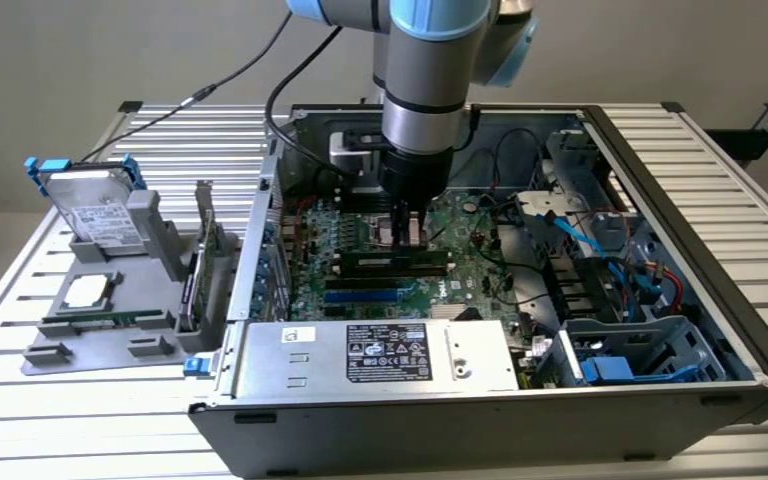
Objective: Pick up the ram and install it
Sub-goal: 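Insert the ram into the slot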
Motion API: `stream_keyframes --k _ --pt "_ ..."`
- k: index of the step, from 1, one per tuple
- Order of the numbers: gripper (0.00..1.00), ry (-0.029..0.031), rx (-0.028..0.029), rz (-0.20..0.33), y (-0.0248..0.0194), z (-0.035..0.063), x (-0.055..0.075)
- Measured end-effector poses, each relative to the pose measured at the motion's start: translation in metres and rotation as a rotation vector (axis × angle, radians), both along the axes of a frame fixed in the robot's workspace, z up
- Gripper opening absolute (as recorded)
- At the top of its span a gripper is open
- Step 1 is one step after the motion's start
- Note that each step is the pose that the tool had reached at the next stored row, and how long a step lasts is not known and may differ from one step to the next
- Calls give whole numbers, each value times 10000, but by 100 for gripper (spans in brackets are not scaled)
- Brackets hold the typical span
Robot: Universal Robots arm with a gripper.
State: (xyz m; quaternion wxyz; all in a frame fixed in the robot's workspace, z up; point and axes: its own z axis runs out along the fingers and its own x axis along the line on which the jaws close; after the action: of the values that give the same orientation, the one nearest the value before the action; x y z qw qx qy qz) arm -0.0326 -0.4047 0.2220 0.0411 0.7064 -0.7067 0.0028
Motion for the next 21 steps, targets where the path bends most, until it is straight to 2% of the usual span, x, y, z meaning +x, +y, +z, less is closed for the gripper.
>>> stream_keyframes --k 21 --pt "15 29 -2 1 38 -49 2"
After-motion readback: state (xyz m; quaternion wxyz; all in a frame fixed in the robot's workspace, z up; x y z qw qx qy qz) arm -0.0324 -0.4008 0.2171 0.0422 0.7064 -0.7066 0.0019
